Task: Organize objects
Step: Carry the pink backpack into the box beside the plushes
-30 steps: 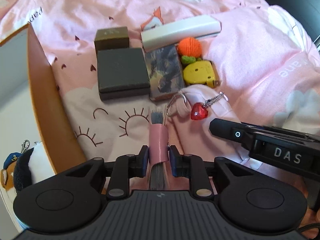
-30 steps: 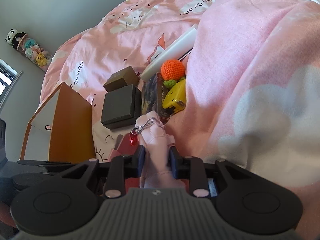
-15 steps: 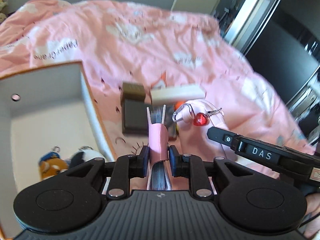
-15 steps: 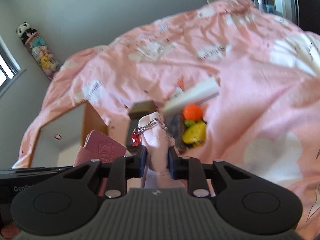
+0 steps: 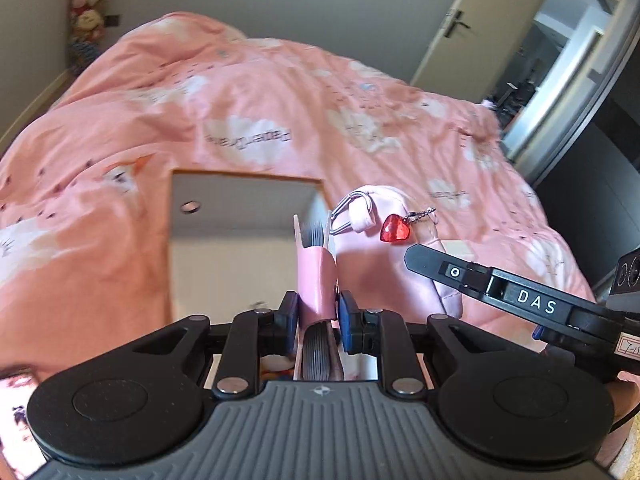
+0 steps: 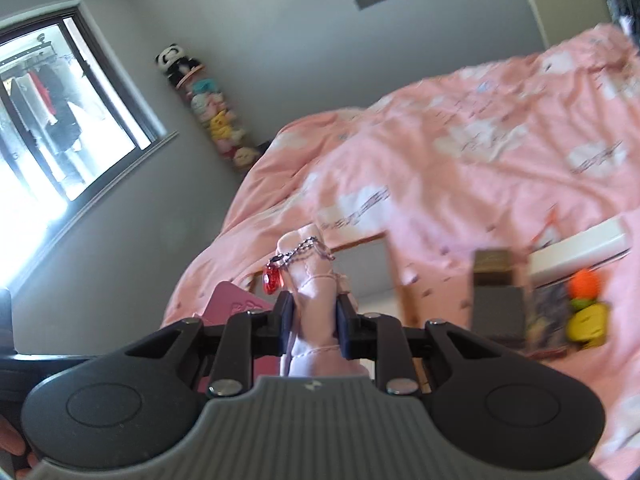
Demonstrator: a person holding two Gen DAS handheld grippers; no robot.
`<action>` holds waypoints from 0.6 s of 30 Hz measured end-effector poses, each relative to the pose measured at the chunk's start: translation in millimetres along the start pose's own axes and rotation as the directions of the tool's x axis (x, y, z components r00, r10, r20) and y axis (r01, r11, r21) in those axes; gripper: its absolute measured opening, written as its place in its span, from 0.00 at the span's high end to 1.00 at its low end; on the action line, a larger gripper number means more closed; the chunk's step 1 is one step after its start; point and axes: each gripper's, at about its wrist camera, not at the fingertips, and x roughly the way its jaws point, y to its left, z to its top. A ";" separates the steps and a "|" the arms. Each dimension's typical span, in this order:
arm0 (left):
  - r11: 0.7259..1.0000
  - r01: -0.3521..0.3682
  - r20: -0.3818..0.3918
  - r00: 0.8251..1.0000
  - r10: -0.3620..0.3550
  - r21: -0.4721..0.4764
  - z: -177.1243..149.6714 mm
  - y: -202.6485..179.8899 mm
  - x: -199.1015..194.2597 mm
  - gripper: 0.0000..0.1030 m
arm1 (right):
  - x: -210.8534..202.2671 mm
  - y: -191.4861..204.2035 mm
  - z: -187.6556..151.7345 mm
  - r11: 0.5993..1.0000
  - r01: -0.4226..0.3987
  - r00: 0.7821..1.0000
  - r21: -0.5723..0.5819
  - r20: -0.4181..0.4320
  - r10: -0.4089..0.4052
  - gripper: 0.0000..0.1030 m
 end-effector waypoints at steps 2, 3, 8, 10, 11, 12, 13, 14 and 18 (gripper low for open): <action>0.999 -0.024 -0.024 0.999 0.023 -0.046 -5.3 16.9 5.4 0.77 | 19.2 4.5 -8.4 0.999 -0.027 0.998 0.028 -0.058 0.029 0.77; 0.997 -0.037 -0.038 0.999 0.034 -0.062 -9.0 23.5 8.6 0.77 | 28.2 4.9 -14.2 0.998 -0.044 0.995 0.047 -0.088 0.048 0.77; 0.992 -0.114 -0.098 0.989 0.108 -0.058 -24.0 37.5 26.6 0.77 | 69.2 1.3 -39.2 0.993 -0.050 0.975 0.109 -0.211 0.073 0.77; 0.989 -0.142 -0.112 0.984 0.137 -0.037 -29.5 38.0 33.7 0.77 | 80.2 -3.8 -47.2 0.990 -0.050 0.963 0.135 -0.255 0.084 0.77; 0.988 -0.154 -0.116 0.982 0.150 -0.027 -32.5 38.2 37.1 0.77 | 85.3 -7.7 -50.0 0.988 -0.050 0.958 0.148 -0.274 0.090 0.77; 0.986 -0.166 -0.118 0.980 0.162 -0.019 -35.7 37.8 40.1 0.77 | 89.4 -10.2 -52.8 0.986 -0.051 0.952 0.159 -0.290 0.096 0.77; 0.985 -0.175 -0.122 0.978 0.172 -0.011 -39.3 37.0 42.4 0.77 | 92.9 -12.7 -55.5 0.985 -0.051 0.947 0.167 -0.305 0.101 0.77; 0.983 -0.184 -0.126 0.975 0.182 -0.002 -42.8 36.0 44.2 0.77 | 96.0 -14.1 -57.8 0.983 -0.054 0.942 0.173 -0.319 0.107 0.77; 0.977 -0.213 -0.142 0.966 0.215 0.027 -51.1 33.4 53.1 0.77 | 105.7 -15.6 -63.0 0.979 -0.072 0.926 0.191 -0.351 0.137 0.77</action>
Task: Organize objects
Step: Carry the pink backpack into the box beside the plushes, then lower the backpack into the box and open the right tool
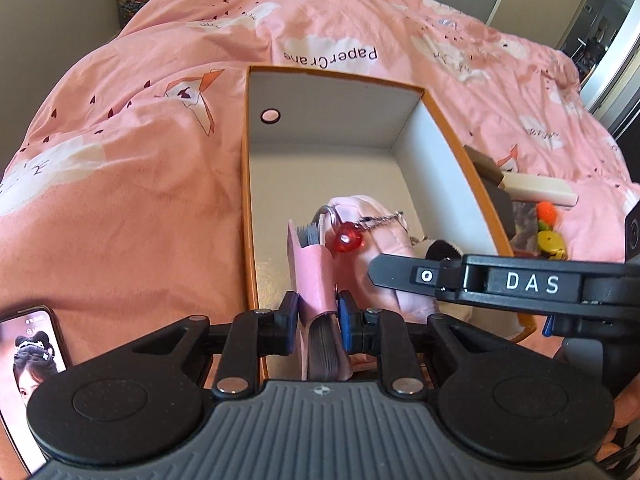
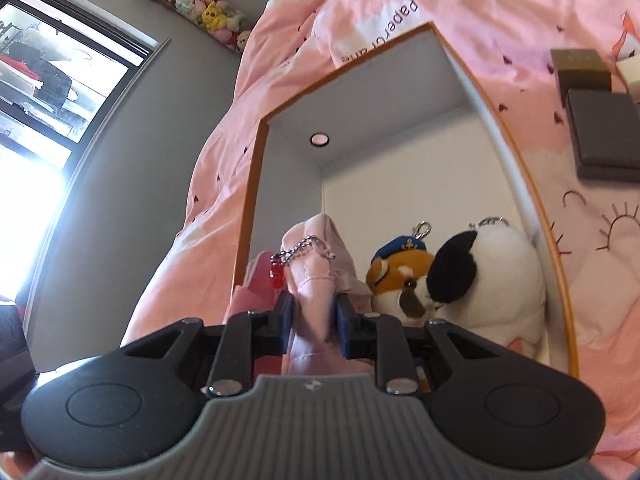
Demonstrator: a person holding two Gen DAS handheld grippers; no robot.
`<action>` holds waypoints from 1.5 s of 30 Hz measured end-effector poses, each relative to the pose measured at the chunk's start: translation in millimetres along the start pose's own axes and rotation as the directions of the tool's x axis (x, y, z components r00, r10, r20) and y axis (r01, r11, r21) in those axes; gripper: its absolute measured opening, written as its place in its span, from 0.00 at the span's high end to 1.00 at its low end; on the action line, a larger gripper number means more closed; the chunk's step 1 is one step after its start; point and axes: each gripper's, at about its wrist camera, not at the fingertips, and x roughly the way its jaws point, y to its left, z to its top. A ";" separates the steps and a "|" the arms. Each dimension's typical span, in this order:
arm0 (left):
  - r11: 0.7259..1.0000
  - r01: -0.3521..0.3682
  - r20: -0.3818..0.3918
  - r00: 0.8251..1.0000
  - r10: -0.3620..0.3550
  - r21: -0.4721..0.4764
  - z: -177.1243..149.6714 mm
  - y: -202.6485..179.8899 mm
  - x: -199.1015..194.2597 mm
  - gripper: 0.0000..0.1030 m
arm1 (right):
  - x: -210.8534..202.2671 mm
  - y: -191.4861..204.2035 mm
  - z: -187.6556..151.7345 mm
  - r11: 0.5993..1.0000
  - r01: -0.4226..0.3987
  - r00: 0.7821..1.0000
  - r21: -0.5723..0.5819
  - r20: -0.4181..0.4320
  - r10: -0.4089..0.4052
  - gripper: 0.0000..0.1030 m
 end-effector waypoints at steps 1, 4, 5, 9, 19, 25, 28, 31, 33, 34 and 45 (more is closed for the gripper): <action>1.000 -0.010 0.000 1.000 0.010 0.008 -1.2 -0.9 1.8 0.77 | 3.0 -0.1 0.6 1.000 -0.004 1.000 -0.002 -0.008 0.004 0.77; 0.999 -0.037 0.003 0.999 0.037 0.027 -4.4 -3.1 4.5 0.77 | 9.1 0.3 -0.6 1.000 -0.024 0.999 -0.002 -0.039 0.024 0.77; 0.998 -0.046 0.003 0.999 0.046 0.034 -4.3 -3.4 5.3 0.77 | 11.7 0.1 -1.4 1.000 -0.031 0.998 -0.002 -0.052 0.030 0.77; 0.996 -0.073 0.005 0.997 0.073 0.056 -6.1 -4.3 8.4 0.77 | 22.2 -4.8 -3.2 0.999 -0.034 0.995 0.021 -0.091 0.036 0.77; 0.994 -0.060 -0.038 0.997 0.064 0.091 -11.6 -6.2 18.9 0.74 | 35.3 -15.7 -8.6 0.998 0.033 0.989 0.051 -0.147 -0.026 0.77; 0.998 -0.010 -0.040 0.999 0.012 0.056 -12.3 1.2 16.1 0.68 | 33.1 -17.8 -7.0 0.998 0.041 0.988 0.055 -0.153 -0.033 0.76; 0.998 0.025 -0.013 1.000 -0.025 0.053 -12.5 3.0 7.7 0.60 | 32.6 -19.4 -8.8 0.998 0.037 0.988 0.058 -0.151 -0.028 0.75; 0.997 0.029 0.021 0.999 -0.031 0.067 -11.2 3.4 -2.3 0.52 | 34.1 -20.1 -7.8 0.998 0.030 0.988 0.061 -0.151 -0.020 0.71; 0.997 0.062 0.027 0.998 -0.064 0.043 -7.5 8.4 -8.3 0.50 | 34.3 -20.2 -7.1 0.998 0.028 0.988 0.060 -0.152 -0.018 0.70; 0.996 0.080 0.031 0.996 -0.080 0.025 -5.4 11.9 -11.6 0.50 | 34.7 -20.5 -6.9 0.998 0.027 0.988 0.059 -0.152 -0.018 0.70; 0.996 0.072 0.097 0.993 -0.067 -0.049 8.3 38.8 -15.7 0.53 | 23.3 2.1 -8.6 0.995 0.064 0.990 -0.074 -0.121 -0.072 0.70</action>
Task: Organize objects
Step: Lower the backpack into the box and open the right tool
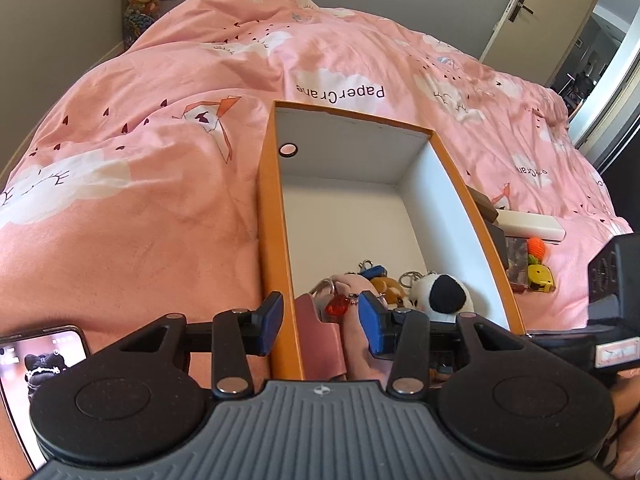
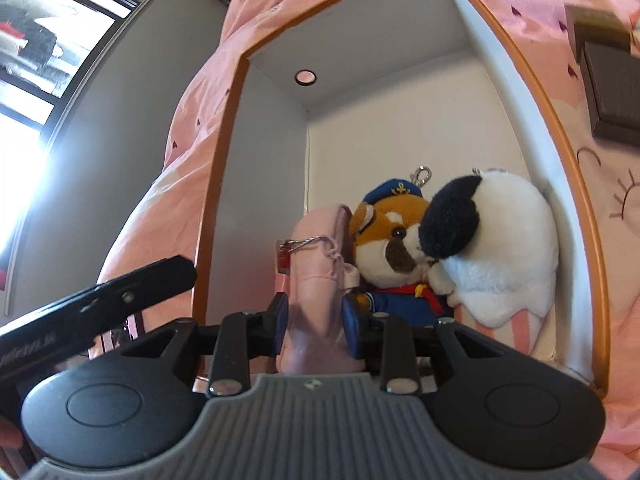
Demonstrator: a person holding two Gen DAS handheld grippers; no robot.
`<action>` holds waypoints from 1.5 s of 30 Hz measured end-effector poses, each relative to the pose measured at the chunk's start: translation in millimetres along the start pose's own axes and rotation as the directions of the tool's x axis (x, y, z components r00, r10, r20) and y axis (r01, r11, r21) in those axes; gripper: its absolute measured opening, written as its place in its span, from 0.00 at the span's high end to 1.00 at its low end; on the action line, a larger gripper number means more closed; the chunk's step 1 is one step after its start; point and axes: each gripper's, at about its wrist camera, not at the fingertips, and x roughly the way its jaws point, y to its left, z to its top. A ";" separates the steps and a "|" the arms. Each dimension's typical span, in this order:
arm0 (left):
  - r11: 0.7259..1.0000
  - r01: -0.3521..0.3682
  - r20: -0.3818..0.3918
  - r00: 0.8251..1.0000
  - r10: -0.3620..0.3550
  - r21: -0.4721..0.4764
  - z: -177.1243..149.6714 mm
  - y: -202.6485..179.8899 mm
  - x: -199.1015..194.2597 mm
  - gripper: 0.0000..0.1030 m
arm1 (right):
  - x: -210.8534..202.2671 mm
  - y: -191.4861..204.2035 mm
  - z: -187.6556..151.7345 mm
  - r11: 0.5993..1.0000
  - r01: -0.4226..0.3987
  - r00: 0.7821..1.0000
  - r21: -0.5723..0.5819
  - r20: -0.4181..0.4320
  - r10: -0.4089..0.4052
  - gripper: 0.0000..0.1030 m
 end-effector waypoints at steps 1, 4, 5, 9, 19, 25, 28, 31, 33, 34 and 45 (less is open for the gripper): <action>1.000 0.000 0.004 1.000 0.000 0.000 -0.4 0.5 0.5 0.54 | -0.2 2.9 -0.2 1.000 0.008 1.000 -0.017 -0.001 -0.008 0.72; 1.000 0.002 0.010 1.000 -0.002 0.009 -1.2 -0.2 2.4 0.56 | 3.4 8.5 -1.2 0.999 0.018 1.000 -0.049 -0.010 -0.018 0.83; 1.000 0.004 0.012 1.000 -0.004 0.007 -1.5 0.2 2.8 0.56 | 4.6 10.3 -1.4 0.998 0.017 1.000 -0.058 -0.014 -0.017 0.84; 1.000 -0.008 0.015 1.000 0.008 -0.016 -0.6 4.3 4.8 0.56 | 12.1 21.9 -2.6 0.992 -0.016 0.999 -0.123 -0.042 0.011 0.86; 1.000 0.008 0.027 1.000 -0.008 0.004 -2.1 -1.9 5.3 0.56 | 17.6 40.0 -9.3 0.958 0.104 0.994 -0.266 -0.009 -0.111 0.89; 0.999 0.003 0.037 0.999 -0.005 0.033 -4.4 -8.5 5.1 0.56 | 5.7 45.5 -10.3 0.940 0.208 0.978 -0.269 0.048 -0.202 0.91; 0.999 0.020 0.041 0.999 -0.022 0.036 -5.5 -11.5 5.1 0.56 | -1.9 52.6 -11.3 0.920 0.252 0.968 -0.301 0.065 -0.244 0.93; 0.998 0.031 0.040 0.999 -0.033 0.051 -6.8 -15.9 6.2 0.57 | 6.2 56.7 -12.3 0.910 0.246 0.968 -0.335 0.033 -0.249 0.93; 0.998 0.037 0.037 0.999 -0.039 0.060 -8.1 -17.5 6.9 0.57 | 11.0 54.5 -11.5 0.926 0.200 0.977 -0.321 -0.005 -0.213 0.93; 0.997 0.037 0.036 0.999 -0.039 0.061 -8.6 -17.7 7.3 0.57 | 14.6 51.4 -9.6 0.939 0.170 0.982 -0.300 -0.028 -0.187 0.93; 0.999 0.029 0.026 0.999 -0.030 0.042 -7.7 -13.0 10.7 0.56 | 23.4 29.5 -5.0 0.988 0.042 0.998 -0.148 -0.040 -0.049 0.88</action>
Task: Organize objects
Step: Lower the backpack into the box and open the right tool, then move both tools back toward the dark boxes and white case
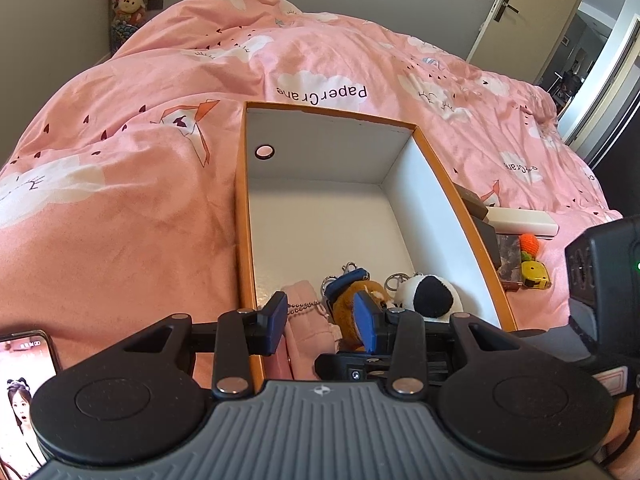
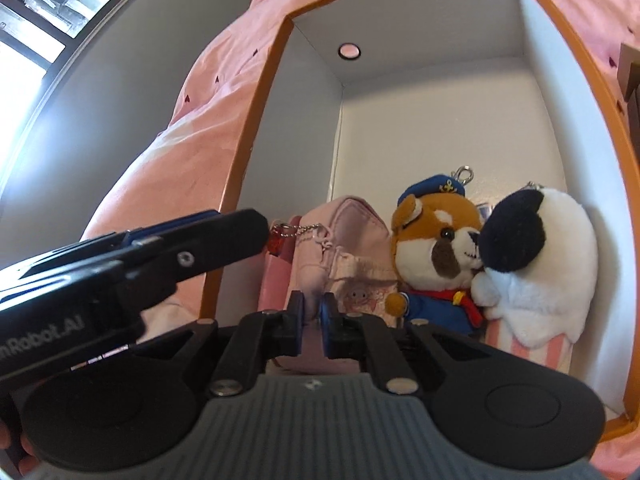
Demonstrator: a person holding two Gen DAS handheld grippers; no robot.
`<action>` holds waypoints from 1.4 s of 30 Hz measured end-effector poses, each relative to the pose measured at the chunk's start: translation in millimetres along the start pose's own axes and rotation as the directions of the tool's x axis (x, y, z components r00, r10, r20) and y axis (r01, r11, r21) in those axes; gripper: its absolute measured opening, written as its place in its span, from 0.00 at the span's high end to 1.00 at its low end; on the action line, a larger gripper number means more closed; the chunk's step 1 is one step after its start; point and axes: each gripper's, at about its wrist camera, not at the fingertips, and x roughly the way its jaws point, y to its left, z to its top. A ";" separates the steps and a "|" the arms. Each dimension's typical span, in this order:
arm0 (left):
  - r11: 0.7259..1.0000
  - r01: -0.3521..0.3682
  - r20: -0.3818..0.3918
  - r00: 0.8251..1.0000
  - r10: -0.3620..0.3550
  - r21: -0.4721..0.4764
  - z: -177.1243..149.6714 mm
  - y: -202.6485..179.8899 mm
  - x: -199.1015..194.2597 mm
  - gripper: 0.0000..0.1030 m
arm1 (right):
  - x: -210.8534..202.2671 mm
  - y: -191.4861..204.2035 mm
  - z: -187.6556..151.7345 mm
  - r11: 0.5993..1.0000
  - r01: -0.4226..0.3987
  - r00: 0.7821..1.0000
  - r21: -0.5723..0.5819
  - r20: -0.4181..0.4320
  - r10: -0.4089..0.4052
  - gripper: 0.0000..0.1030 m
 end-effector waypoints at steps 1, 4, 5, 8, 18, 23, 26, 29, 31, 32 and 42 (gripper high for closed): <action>1.000 -0.003 0.003 1.000 0.003 0.000 -0.1 0.0 -0.2 0.56 | -1.7 1.2 -0.1 1.000 0.007 1.000 -0.004 0.006 -0.007 0.88; 1.000 -0.008 0.012 1.000 0.008 -0.008 1.0 2.5 -1.2 0.56 | -6.3 2.9 -0.3 1.000 0.023 0.999 -0.012 0.027 -0.023 0.73; 1.000 -0.010 0.014 1.000 0.010 -0.011 1.5 3.6 -1.9 0.56 | -8.1 3.0 -1.0 0.999 0.036 0.999 -0.012 0.031 -0.036 0.66; 1.000 -0.017 0.020 1.000 0.017 -0.014 3.7 5.7 -3.3 0.56 | -13.4 2.9 -1.3 0.998 0.055 0.997 -0.016 0.052 -0.054 0.65; 0.998 0.031 0.042 0.999 -0.033 0.063 14.7 -22.2 -5.3 0.57 | -55.7 -2.9 0.1 0.988 0.153 0.968 -0.036 0.206 -0.143 0.65; 0.988 0.077 0.054 0.995 -0.085 0.133 26.9 -53.1 -1.5 0.57 | -88.3 -22.6 0.3 0.970 0.241 0.920 0.010 0.317 -0.232 0.65; 0.977 0.123 0.052 0.990 -0.134 0.172 33.2 -72.7 5.9 0.57 | -108.6 -47.9 -2.4 0.959 0.271 0.890 0.085 0.357 -0.284 0.65; 0.957 0.146 0.026 0.987 -0.157 0.249 39.0 -99.5 19.2 0.57 | -123.9 -79.0 -5.7 0.938 0.301 0.864 0.173 0.367 -0.345 0.65; 0.941 0.185 -0.011 0.982 -0.190 0.282 43.3 -117.0 31.3 0.57 | -130.6 -101.1 -7.7 0.921 0.319 0.851 0.225 0.359 -0.383 0.65; 0.934 0.207 -0.042 0.978 -0.204 0.293 46.4 -125.9 38.6 0.57 | -133.1 -111.6 -8.4 0.912 0.326 0.846 0.248 0.354 -0.398 0.65; 0.931 0.242 -0.254 0.952 -0.173 0.273 80.3 -189.8 133.5 0.41 | -131.1 -204.0 6.7 0.864 0.355 0.841 0.358 0.281 -0.462 0.65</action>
